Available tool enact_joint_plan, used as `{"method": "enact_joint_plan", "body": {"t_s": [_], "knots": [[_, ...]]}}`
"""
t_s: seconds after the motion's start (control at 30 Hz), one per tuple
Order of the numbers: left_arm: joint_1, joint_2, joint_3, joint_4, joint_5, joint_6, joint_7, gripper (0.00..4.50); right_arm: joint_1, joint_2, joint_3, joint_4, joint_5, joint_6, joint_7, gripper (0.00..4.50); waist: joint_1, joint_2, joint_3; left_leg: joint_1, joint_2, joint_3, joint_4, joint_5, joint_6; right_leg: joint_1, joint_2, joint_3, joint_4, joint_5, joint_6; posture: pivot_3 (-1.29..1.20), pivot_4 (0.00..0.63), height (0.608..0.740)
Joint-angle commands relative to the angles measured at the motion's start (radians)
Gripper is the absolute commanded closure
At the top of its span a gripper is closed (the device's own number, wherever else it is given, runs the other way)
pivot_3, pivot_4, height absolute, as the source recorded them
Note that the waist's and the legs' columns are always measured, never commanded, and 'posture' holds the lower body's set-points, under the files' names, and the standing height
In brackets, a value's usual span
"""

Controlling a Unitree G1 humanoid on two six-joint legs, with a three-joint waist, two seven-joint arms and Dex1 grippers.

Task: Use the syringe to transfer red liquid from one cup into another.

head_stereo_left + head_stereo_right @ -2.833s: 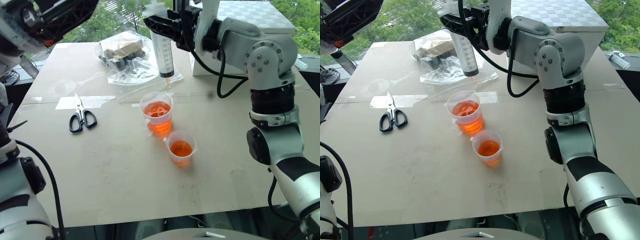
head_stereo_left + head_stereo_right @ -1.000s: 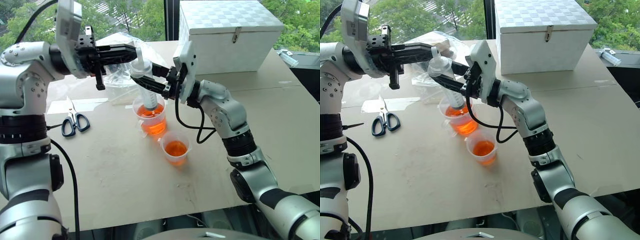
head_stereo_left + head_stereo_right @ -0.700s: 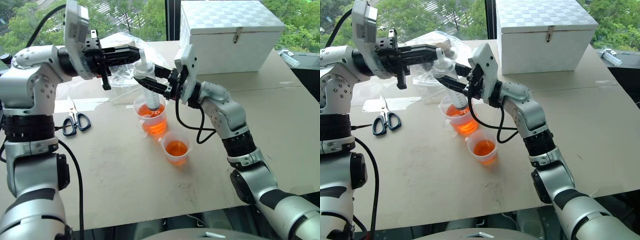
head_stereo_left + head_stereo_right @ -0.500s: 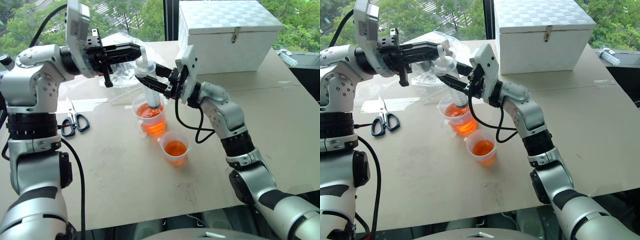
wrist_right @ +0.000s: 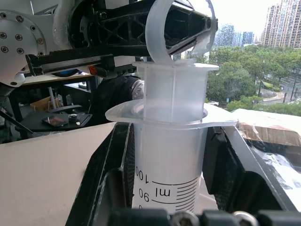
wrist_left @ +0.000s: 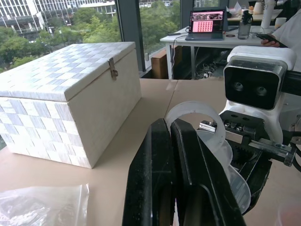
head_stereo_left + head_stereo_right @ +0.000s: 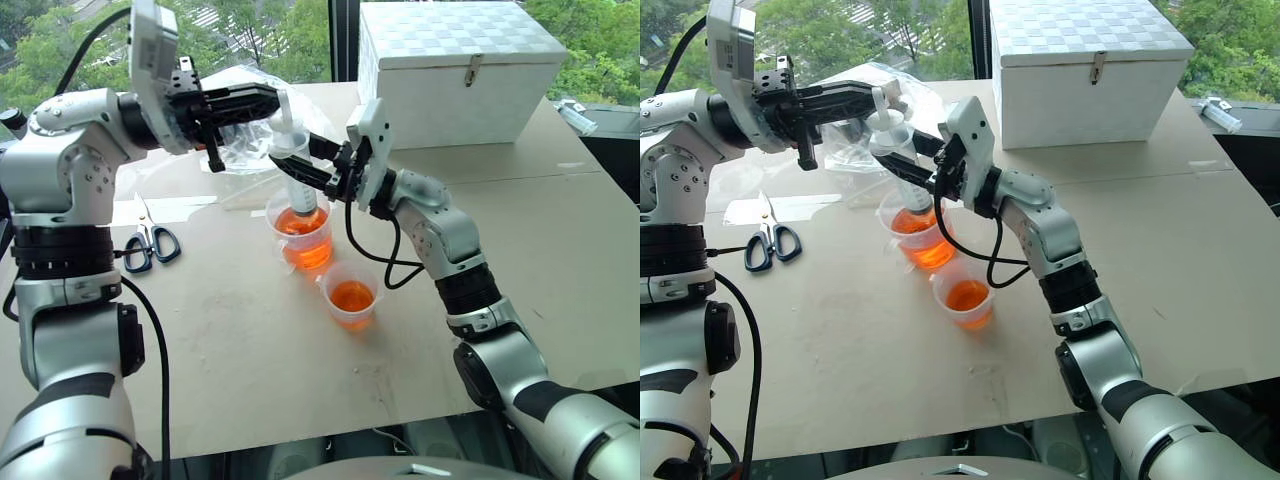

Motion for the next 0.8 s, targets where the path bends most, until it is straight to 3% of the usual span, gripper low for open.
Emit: {"method": "enact_joint_plan", "body": {"t_s": [0.03,0.47,0.6,0.63,0.7,0.8], "knots": [[-0.059,0.014,0.084,0.000,-0.023,-0.011,0.051,4.48,0.015,0.011,0.045,-0.011,-0.012,-0.002,0.042,3.00,0.000,0.000,0.000,0.000,0.000,0.000,0.000,0.000,0.000,0.000,0.000,0.000,0.000,0.000,0.000,0.00,0.150,0.740],[-0.057,0.011,0.096,-0.008,-0.035,0.022,0.077,4.48,0.002,0.014,0.033,-0.004,-0.018,-0.006,0.040,3.00,0.001,0.000,0.000,0.000,0.000,-0.001,0.001,0.000,0.000,0.000,0.000,0.000,0.002,0.000,0.000,0.00,0.150,0.740],[-0.034,0.044,0.090,-0.030,-0.052,0.039,0.020,4.48,-0.029,0.020,0.008,0.005,-0.008,-0.011,0.030,3.00,-0.001,0.000,0.000,0.000,0.000,-0.001,0.001,0.000,0.000,0.000,0.000,0.000,0.002,0.000,0.000,0.00,0.150,0.740],[-0.029,0.053,0.088,-0.039,-0.056,0.048,0.012,4.05,-0.041,0.022,0.000,0.009,-0.006,-0.014,0.027,3.00,-0.001,0.000,0.000,0.000,0.000,-0.001,0.001,0.000,0.000,0.000,0.000,0.000,0.002,0.000,0.000,0.00,0.150,0.740],[-0.036,0.046,0.093,-0.030,-0.025,0.009,0.057,3.69,-0.064,0.024,-0.018,0.016,0.002,-0.018,0.021,3.00,-0.002,0.000,0.000,0.000,0.000,-0.001,0.001,0.000,0.000,-0.001,0.000,0.000,0.003,0.000,0.000,0.00,0.150,0.740],[-0.026,0.060,0.090,-0.023,-0.008,-0.009,0.049,2.74,-0.090,0.023,-0.036,0.025,0.008,-0.024,0.018,3.00,0.001,0.000,0.000,0.000,0.000,-0.001,0.001,0.000,0.000,-0.001,0.000,0.000,0.003,0.000,0.000,0.00,0.150,0.740]]}}
